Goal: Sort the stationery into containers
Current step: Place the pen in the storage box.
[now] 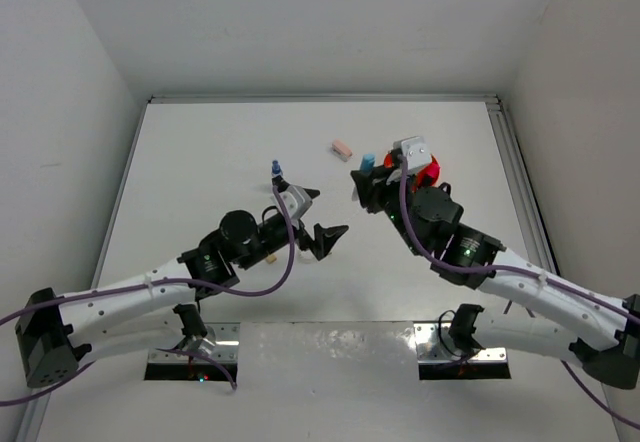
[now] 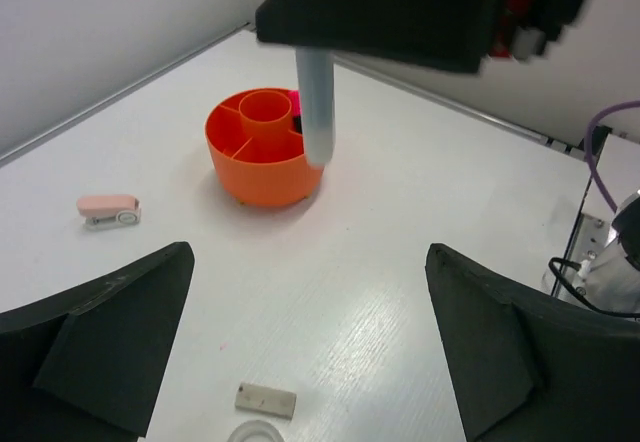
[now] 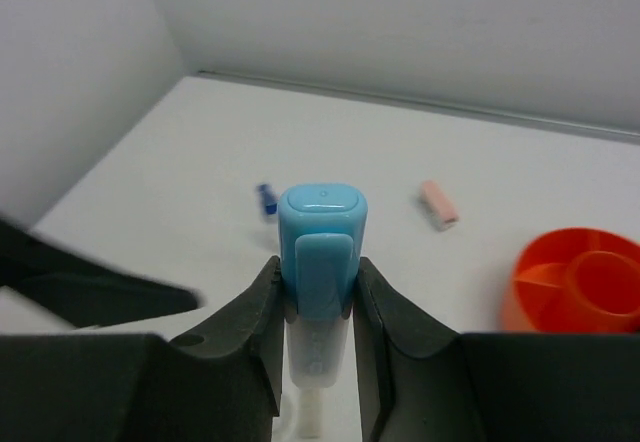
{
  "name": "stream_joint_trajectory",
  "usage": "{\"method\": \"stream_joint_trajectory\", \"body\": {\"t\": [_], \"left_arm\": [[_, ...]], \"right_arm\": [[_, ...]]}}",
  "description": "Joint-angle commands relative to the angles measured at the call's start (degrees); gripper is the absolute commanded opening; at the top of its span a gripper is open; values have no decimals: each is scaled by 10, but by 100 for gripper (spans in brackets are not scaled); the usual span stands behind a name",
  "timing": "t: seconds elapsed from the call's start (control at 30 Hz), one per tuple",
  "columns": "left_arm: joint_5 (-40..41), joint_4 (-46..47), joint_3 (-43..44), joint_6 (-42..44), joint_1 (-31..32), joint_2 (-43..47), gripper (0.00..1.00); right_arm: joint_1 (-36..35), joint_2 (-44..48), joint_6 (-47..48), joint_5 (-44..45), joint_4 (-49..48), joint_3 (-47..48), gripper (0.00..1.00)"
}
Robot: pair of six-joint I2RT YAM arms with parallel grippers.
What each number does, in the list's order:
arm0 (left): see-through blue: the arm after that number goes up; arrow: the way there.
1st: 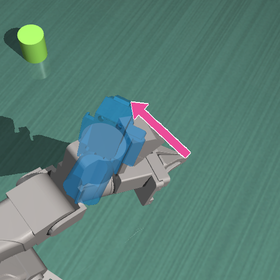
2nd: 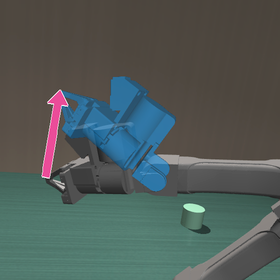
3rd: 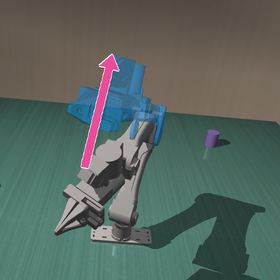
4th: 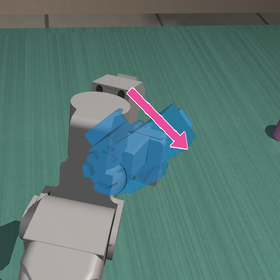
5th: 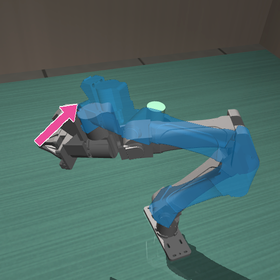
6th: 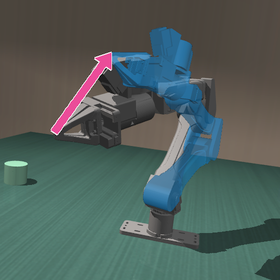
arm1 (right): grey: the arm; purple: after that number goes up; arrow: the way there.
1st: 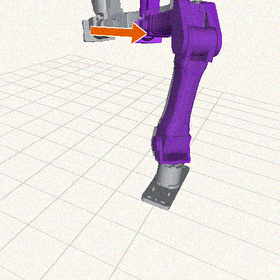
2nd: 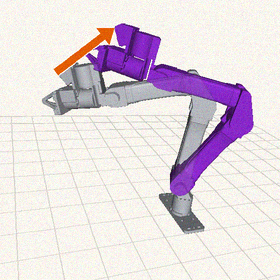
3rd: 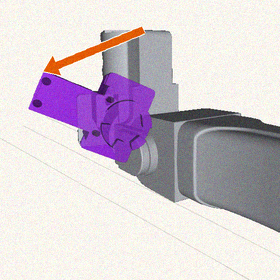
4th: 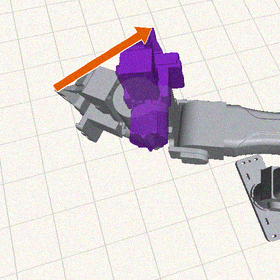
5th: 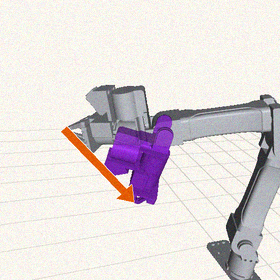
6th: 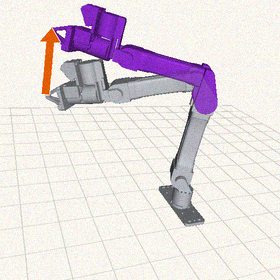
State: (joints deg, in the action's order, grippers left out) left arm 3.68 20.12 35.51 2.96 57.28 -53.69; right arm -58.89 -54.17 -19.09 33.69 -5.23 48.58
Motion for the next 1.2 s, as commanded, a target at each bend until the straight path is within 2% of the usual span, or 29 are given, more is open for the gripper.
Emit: {"method": "stream_joint_trajectory", "body": {"t": [0.0, 0.1, 0.17, 0.2, 0.23, 0.27, 0.3, 0.33, 0.4, 0.47, 0.57, 0.83, 1.17], "left_arm": [[24, -37, 5, 3, -3, 32, 100], [48, -75, 4, 12, -5, 66, 100], [80, -98, 2, 9, -8, 78, 100], [93, -105, 0, 1, -8, 89, 100], [103, -120, -2, -2, -8, 94, 100], [123, -126, -4, -11, -12, 104, 100], [133, -133, -7, -17, -14, 105, 100], [144, -146, -7, -23, -17, 109, 100], [148, -161, -8, -42, -25, 110, 100], [150, -179, -7, -45, -32, 110, 100], [158, -185, -9, -43, -39, 105, 100], [169, -154, -8, -32, -50, 73, 100], [163, -155, 1, -23, -74, 56, 100]], "right_arm": [[61, 9, 72, 33, 24, 19, 0], [216, 9, 73, 7, 28, -2, 0], [281, 7, 60, -41, 4, -31, 0], [342, 2, 44, -63, -3, -38, 0], [370, -2, 36, -120, -13, -50, 0], [427, -19, 27, -156, -20, -53, 0], [456, -31, 13, -196, -26, -57, 0], [481, -44, 6, -274, -42, -62, 0], [542, -89, -2, -351, -64, -65, 0], [564, -115, 8, -397, -100, -65, 0], [576, -152, 30, -396, -109, -57, 0], [582, -243, 9, -414, -177, -74, 0], [585, -260, 29, -424, -272, -132, 0]]}}
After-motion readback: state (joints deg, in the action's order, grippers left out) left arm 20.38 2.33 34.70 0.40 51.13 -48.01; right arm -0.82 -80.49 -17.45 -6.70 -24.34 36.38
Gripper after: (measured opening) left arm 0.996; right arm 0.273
